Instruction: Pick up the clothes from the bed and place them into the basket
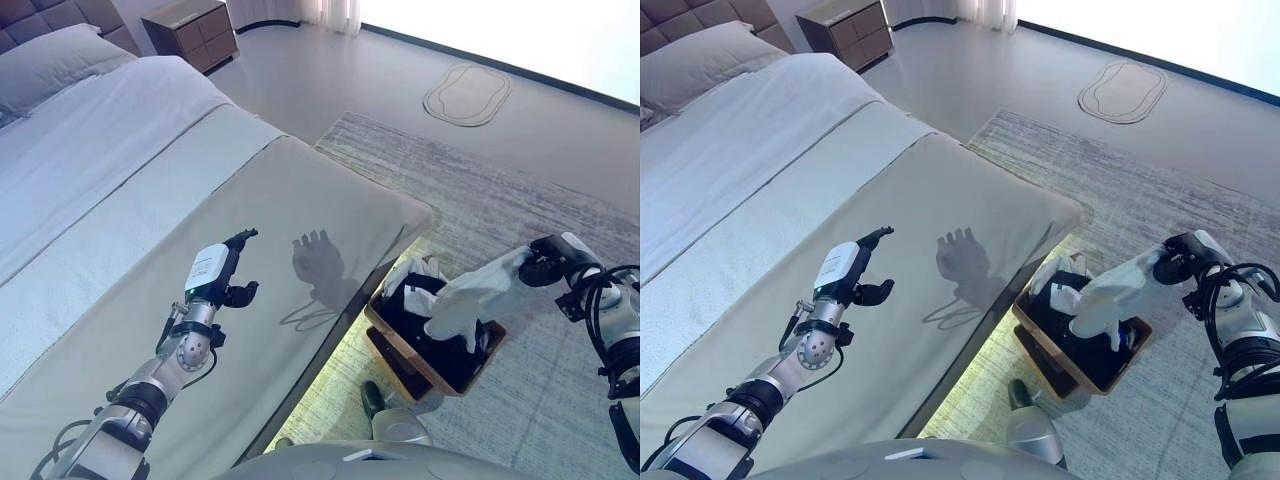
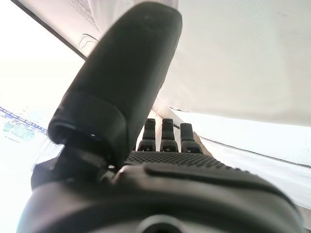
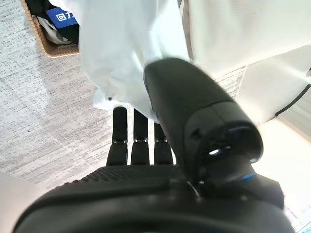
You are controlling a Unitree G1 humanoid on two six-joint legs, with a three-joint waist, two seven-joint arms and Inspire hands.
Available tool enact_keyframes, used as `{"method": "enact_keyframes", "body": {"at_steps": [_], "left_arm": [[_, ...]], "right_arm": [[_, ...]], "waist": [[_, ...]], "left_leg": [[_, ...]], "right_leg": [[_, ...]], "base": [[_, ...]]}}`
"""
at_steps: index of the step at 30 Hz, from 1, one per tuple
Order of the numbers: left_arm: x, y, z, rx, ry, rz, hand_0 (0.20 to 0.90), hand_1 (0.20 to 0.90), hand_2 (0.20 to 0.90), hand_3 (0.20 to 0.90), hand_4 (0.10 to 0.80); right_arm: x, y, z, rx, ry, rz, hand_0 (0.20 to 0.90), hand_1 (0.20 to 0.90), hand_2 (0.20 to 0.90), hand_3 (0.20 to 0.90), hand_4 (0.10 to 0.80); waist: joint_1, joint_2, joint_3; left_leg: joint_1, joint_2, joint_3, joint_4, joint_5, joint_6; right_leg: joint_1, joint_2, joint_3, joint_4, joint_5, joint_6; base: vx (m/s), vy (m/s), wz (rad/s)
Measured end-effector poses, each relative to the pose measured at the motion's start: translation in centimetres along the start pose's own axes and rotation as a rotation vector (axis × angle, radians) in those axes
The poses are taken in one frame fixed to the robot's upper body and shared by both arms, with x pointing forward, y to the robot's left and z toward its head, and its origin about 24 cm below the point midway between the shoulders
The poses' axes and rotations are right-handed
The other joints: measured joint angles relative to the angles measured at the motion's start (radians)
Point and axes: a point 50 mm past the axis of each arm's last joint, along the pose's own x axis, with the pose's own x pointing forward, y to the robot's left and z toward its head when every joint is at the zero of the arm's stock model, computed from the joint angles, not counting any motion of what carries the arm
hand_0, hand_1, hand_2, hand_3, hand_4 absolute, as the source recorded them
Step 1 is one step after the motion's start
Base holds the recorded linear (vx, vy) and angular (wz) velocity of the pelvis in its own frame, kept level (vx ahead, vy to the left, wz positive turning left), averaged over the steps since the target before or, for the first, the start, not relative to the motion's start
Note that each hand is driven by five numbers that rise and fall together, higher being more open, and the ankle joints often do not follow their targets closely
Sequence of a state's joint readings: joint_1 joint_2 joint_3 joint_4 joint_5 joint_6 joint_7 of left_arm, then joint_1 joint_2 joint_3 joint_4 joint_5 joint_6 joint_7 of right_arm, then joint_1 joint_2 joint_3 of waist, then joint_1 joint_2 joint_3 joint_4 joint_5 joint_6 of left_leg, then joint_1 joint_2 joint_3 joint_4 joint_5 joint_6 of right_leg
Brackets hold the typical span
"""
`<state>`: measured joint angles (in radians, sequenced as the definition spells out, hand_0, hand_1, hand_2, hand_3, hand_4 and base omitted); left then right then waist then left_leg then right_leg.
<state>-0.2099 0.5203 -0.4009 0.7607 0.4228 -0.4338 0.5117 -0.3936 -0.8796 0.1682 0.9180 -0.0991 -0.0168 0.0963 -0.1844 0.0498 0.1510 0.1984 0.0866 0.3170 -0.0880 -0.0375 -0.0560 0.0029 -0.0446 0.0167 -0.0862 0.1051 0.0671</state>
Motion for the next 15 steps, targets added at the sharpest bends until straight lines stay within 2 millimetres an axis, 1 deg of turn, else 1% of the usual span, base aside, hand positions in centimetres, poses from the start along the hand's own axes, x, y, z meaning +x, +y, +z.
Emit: {"method": "enact_keyframes", "body": {"at_steps": [8,15], "left_arm": [[0.0,0.0,0.0,0.001,0.0,-0.007,0.9,0.9,0.9,0.9,0.8],[0.0,0.0,0.0,0.001,0.001,-0.009,0.9,0.9,0.9,0.9,0.8]], "right_arm": [[-0.5,0.6,-2.1,0.004,0.073,0.016,0.9,0.9,0.9,0.9,0.8],[-0.8,0.5,-2.9,0.024,0.092,-0.004,0.9,0.9,0.9,0.9,0.8]], "waist": [[0.002,0.0,0.0],[-0.002,0.0,0.0]], "left_leg": [[0.0,0.0,0.0,0.0,0.0,0.0],[0.0,0.0,0.0,0.0,0.0,0.0]], "right_leg": [[0.0,0.0,0.0,0.0,0.0,0.0],[0.0,0.001,0.001,0.0,0.0,0.0]], "base": [[0.0,0.0,0.0],[0.0,0.0,0.0]]}}
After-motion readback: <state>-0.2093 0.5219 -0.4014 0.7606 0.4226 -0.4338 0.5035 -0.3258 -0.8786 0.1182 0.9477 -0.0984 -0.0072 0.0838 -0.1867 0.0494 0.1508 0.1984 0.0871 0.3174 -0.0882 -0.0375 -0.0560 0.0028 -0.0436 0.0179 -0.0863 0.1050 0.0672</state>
